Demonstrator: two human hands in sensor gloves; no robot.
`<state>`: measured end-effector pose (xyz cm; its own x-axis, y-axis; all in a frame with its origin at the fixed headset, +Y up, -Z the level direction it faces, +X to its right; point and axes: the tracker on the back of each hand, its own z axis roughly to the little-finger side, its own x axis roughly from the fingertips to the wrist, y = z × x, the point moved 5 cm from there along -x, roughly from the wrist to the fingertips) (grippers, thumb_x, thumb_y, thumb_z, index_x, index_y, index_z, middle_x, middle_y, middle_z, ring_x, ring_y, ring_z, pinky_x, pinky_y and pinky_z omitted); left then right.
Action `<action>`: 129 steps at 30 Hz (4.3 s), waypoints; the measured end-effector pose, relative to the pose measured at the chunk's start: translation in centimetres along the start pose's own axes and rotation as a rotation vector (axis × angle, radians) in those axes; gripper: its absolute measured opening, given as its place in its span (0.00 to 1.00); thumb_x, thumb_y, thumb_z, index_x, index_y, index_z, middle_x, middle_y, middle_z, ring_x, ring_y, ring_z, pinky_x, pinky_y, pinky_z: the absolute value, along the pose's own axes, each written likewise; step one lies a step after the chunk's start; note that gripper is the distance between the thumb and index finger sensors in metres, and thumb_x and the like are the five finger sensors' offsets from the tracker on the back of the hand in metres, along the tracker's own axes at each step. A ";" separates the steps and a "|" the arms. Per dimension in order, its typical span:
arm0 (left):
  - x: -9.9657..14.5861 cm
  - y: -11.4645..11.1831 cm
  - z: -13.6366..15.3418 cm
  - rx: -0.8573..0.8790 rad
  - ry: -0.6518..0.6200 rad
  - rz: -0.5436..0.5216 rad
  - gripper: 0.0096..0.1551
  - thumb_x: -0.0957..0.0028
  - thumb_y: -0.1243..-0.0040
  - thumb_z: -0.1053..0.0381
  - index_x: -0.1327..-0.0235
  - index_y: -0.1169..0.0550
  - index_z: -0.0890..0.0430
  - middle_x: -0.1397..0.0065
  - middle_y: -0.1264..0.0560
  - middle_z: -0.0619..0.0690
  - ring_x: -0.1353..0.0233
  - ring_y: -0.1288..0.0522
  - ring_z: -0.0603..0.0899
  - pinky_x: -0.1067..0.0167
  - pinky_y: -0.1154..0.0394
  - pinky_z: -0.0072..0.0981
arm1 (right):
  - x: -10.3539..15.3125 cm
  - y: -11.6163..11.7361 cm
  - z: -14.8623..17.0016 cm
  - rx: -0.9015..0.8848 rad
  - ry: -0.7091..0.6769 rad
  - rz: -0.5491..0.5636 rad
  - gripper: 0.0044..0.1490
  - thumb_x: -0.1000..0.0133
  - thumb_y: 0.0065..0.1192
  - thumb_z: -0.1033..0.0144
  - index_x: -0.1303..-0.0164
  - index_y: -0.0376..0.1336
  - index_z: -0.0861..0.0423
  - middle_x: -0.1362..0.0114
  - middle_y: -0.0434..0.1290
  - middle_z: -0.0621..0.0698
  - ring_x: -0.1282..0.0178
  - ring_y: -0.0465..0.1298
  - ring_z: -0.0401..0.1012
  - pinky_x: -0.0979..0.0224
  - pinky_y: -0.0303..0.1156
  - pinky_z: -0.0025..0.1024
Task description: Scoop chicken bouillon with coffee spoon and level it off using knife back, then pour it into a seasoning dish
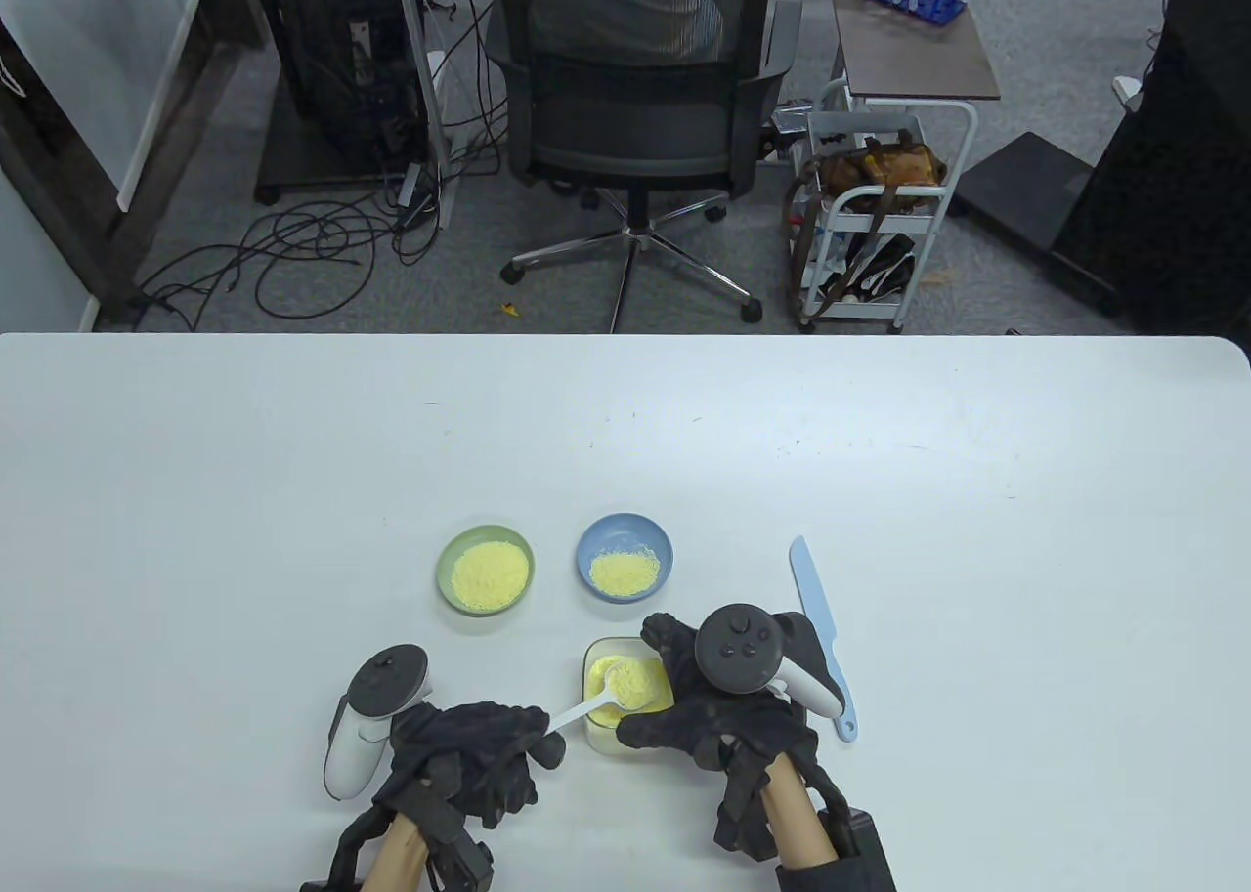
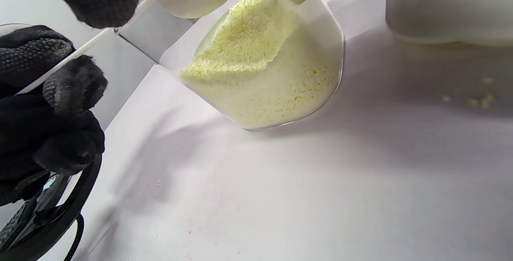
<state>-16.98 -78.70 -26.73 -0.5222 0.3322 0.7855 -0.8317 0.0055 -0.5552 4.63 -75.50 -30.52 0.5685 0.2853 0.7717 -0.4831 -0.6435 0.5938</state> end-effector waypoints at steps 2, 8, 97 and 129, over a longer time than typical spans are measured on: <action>0.1 -0.1 -0.2 -0.012 -0.007 0.003 0.26 0.44 0.44 0.49 0.63 0.18 0.73 0.87 0.15 0.47 0.91 0.22 0.40 0.58 0.20 0.36 | 0.2 0.1 -0.2 0.025 -0.026 -0.007 0.65 0.46 0.64 0.51 0.27 0.23 0.61 0.21 0.28 0.68 0.21 0.43 0.68 0.26 0.29 0.73; 0.5 -0.2 -0.5 -0.028 -0.029 -0.005 0.26 0.45 0.44 0.48 0.63 0.18 0.73 0.87 0.15 0.47 0.91 0.22 0.40 0.58 0.20 0.36 | 2.8 -2.0 0.6 0.036 -0.059 0.027 0.65 0.45 0.63 0.49 0.27 0.22 0.60 0.21 0.22 0.68 0.20 0.38 0.68 0.26 0.27 0.73; 1.0 -0.1 -0.7 0.075 -0.101 0.025 0.27 0.45 0.44 0.50 0.60 0.21 0.76 0.87 0.14 0.49 0.92 0.21 0.41 0.58 0.20 0.36 | 5.6 -4.5 2.6 0.129 0.120 0.068 0.26 0.49 0.67 0.58 0.51 0.67 0.65 0.53 0.74 0.62 0.60 0.73 0.55 0.28 0.49 0.71; 1.0 -0.1 -0.7 0.075 -0.111 0.034 0.27 0.45 0.45 0.50 0.58 0.21 0.76 0.86 0.14 0.49 0.91 0.21 0.42 0.57 0.20 0.36 | 8.5 -8.4 13.3 0.401 0.640 0.491 0.32 0.51 0.67 0.58 0.43 0.63 0.62 0.40 0.70 0.61 0.47 0.71 0.56 0.24 0.46 0.70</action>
<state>-17.26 -77.70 -26.10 -0.5647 0.2249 0.7941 -0.8226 -0.0762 -0.5635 22.38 -77.16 -31.99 -0.1777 0.1771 0.9680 -0.2372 -0.9624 0.1325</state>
